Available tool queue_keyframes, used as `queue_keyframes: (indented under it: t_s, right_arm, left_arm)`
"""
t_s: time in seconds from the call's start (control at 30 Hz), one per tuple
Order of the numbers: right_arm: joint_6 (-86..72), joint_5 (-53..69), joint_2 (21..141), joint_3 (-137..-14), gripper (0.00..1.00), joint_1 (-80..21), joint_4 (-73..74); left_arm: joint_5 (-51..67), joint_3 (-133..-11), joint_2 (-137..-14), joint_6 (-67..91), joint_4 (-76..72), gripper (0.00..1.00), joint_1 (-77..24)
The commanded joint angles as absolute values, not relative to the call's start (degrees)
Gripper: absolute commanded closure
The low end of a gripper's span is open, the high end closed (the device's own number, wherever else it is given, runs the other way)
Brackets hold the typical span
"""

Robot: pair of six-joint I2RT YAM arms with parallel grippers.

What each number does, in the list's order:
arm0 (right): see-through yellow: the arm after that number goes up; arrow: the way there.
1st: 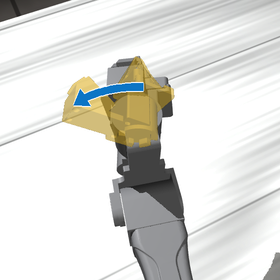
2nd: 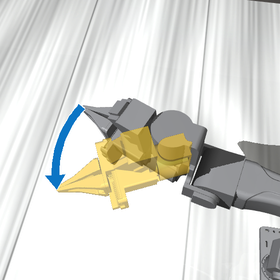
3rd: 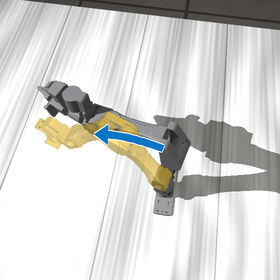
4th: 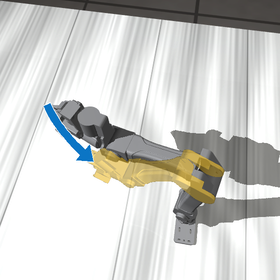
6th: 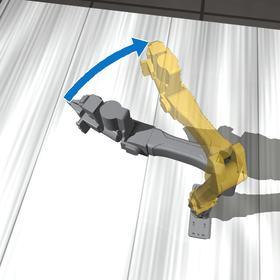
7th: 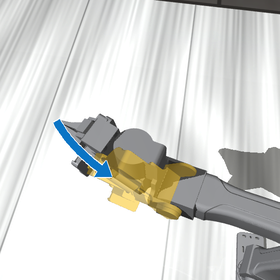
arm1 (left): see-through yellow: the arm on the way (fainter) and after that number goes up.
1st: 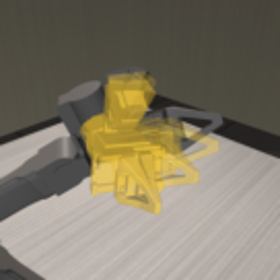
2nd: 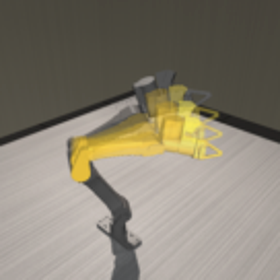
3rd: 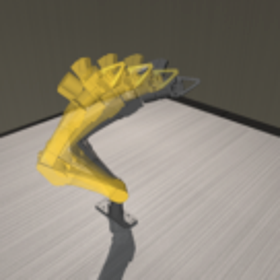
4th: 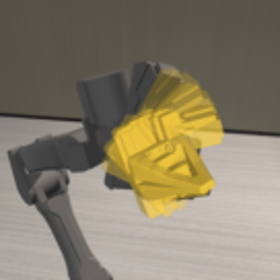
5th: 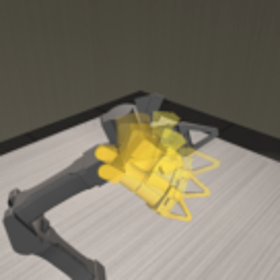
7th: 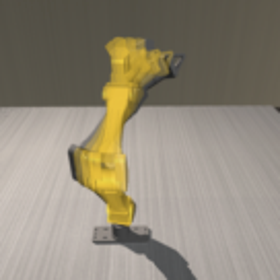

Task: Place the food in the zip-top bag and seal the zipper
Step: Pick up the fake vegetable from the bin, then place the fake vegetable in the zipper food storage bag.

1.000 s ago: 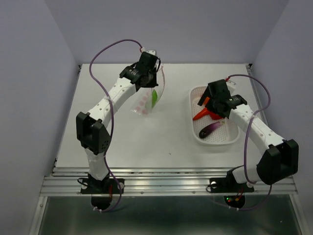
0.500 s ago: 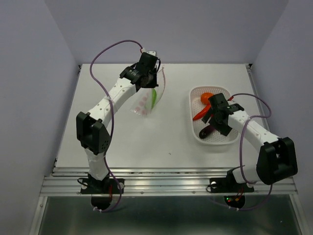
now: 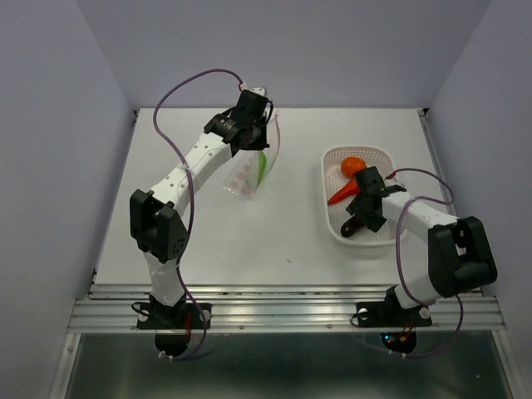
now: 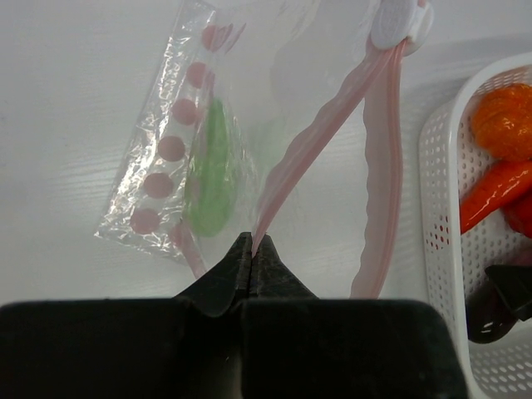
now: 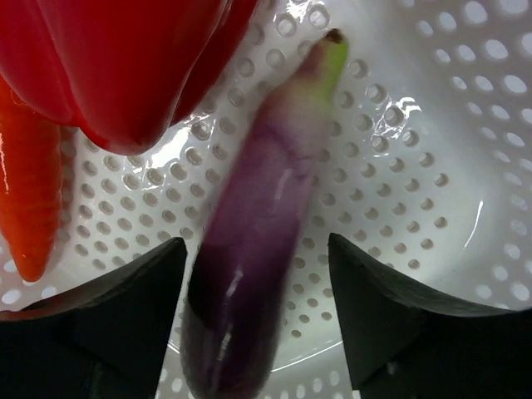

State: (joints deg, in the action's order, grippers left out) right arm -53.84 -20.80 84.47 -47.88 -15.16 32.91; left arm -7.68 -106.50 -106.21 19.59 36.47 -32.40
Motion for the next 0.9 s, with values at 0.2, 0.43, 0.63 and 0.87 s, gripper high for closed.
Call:
queue_keyframes:
  t_s: [0.2,0.43,0.63,0.87]
  right_arm:
    - [-55.0,-25.9,77.6,-44.6,0.62,-14.7,26.8]
    - [-49.2,-22.4,67.4,-46.3,0.73,-14.7,27.2]
    - [-32.4,-14.3,58.2,-44.7,0.75,-14.7,12.2]
    - [-28.1,5.1,59.1,-46.3,0.78,-17.9,-11.0]
  left_arm:
    - [-7.3,-107.0,-103.8,19.4,35.6,1.0,-32.1]
    - [-6.5,-108.5,-104.5,19.6,36.2,1.0,-32.1]
    - [-6.1,-109.2,-105.1,19.5,36.1,1.0,-32.1]
    - [-7.3,-110.1,-105.3,19.6,36.8,1.0,-32.1]
